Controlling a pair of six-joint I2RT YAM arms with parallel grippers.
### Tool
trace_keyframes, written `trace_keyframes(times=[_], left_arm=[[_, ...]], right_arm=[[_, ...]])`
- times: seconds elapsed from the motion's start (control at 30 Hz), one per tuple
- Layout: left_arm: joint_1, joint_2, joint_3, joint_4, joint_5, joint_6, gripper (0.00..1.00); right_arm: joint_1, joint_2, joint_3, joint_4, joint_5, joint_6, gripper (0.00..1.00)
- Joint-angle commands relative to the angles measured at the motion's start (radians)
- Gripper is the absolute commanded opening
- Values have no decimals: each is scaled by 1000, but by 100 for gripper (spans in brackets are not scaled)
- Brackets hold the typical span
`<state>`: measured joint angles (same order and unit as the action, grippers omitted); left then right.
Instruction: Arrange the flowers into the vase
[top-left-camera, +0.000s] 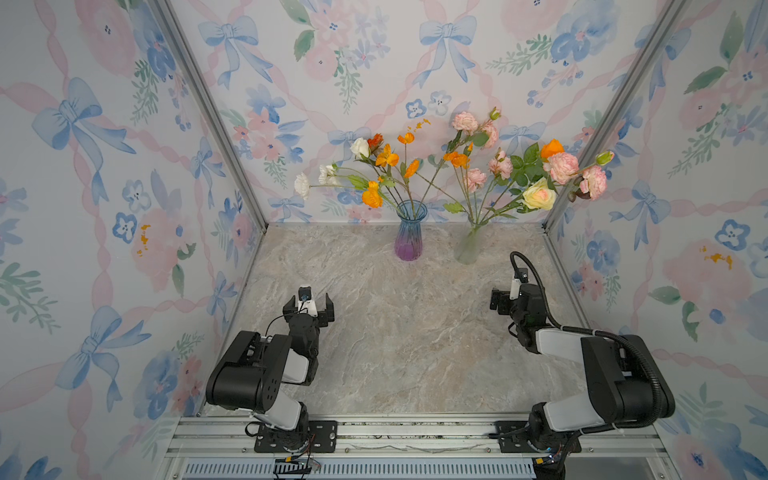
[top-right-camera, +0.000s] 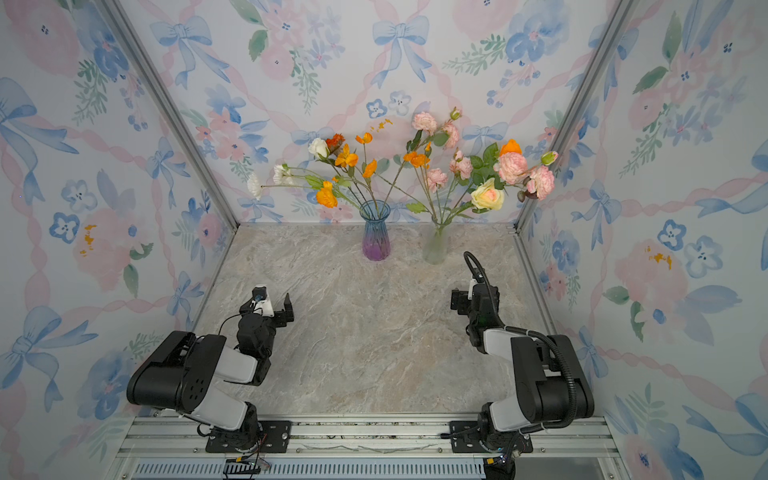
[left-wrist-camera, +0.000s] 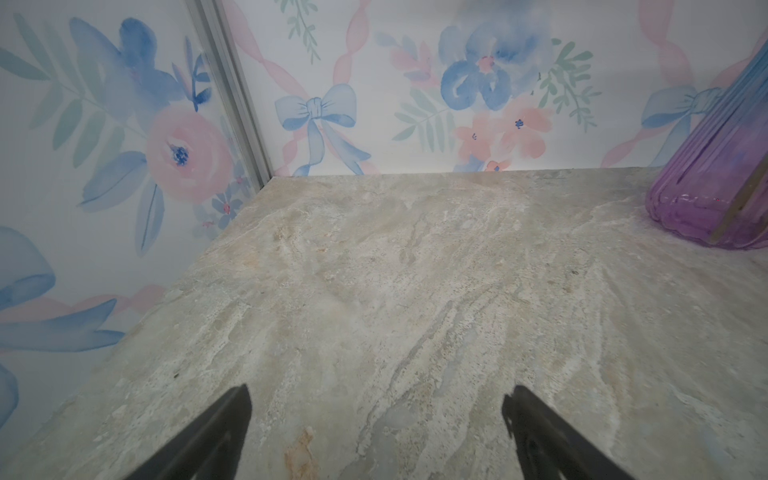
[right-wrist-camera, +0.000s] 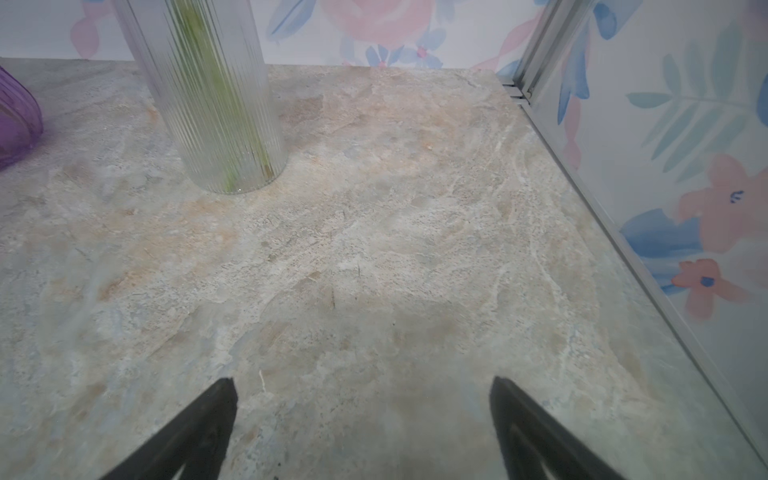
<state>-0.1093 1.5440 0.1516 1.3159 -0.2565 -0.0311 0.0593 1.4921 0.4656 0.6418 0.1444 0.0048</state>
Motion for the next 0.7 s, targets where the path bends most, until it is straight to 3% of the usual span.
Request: trace_keyframes(times=[0.0, 0.1, 0.17, 0.67], left_arm=[[7, 13, 21, 77, 32, -39, 98], [5, 9, 20, 68, 13, -45, 98], [1, 10, 22, 66, 8, -41, 98], [-28, 4, 24, 54, -45, -25, 98]], right_arm=[[-9, 29, -29, 163, -67, -14, 97], [-3, 69, -87, 315, -16, -7, 97], [19, 45, -73, 242, 29, -19, 97], [17, 56, -78, 272, 29, -17, 97]])
